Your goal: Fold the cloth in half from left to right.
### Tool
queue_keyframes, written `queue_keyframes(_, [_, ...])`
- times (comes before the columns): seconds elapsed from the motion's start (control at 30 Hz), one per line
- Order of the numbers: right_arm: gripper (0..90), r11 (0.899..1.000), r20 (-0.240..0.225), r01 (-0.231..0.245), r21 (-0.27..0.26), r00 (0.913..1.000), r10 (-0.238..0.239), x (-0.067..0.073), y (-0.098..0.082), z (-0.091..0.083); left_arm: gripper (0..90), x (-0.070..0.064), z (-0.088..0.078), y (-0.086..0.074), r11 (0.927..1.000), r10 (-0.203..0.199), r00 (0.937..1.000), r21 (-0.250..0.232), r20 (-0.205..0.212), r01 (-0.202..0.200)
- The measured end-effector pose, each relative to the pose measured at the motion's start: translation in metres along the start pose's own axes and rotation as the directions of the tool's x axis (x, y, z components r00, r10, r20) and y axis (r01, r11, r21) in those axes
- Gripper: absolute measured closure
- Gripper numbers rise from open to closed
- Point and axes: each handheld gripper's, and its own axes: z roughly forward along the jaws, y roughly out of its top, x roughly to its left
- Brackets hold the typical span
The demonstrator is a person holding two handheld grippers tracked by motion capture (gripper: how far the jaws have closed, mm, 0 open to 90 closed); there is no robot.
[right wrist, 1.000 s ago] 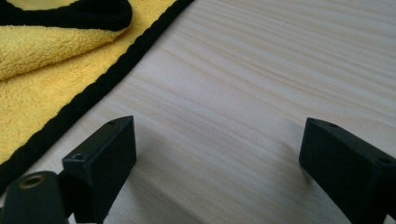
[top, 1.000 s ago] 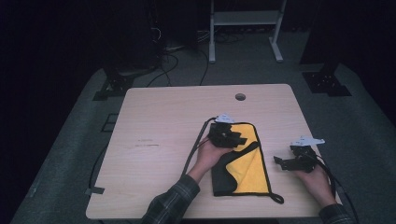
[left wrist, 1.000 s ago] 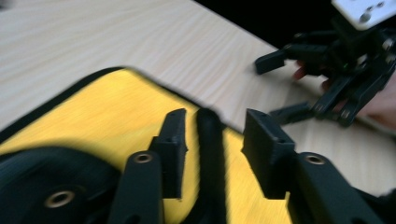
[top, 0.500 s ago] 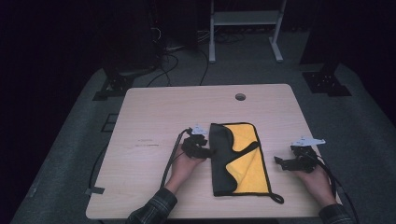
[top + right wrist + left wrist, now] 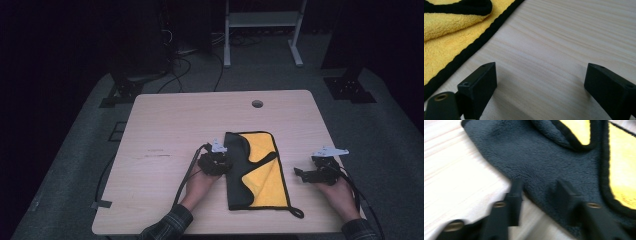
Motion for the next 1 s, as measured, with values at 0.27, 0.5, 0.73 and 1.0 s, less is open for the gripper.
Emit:
queue_keyframes(0.27, [10.0,1.000,0.000,0.000,0.000,1.0000,0.000,0.000,0.000,0.000,84.4,0.003,-0.001,0.000,0.9999,-0.006,0.9987,0.013,0.051,0.005])
queue_keyframes(0.5, [10.0,1.000,-0.002,0.002,-0.001,1.0000,-0.002,0.000,0.000,0.000,84.7,0.012,-0.011,-0.005,0.9995,-0.020,0.9984,0.027,0.054,0.018])
queue_keyframes(0.73, [10.0,1.000,0.000,0.000,0.000,1.0000,0.000,0.000,0.000,0.000,84.8,0.023,-0.026,-0.012,0.9993,-0.028,0.9986,0.026,0.044,0.027])
queue_keyframes(1.0, [10.0,1.000,0.000,0.001,0.000,1.0000,-0.001,0.000,0.000,0.000,84.8,0.046,-0.048,-0.027,0.9980,-0.058,0.9982,0.024,0.014,0.058])
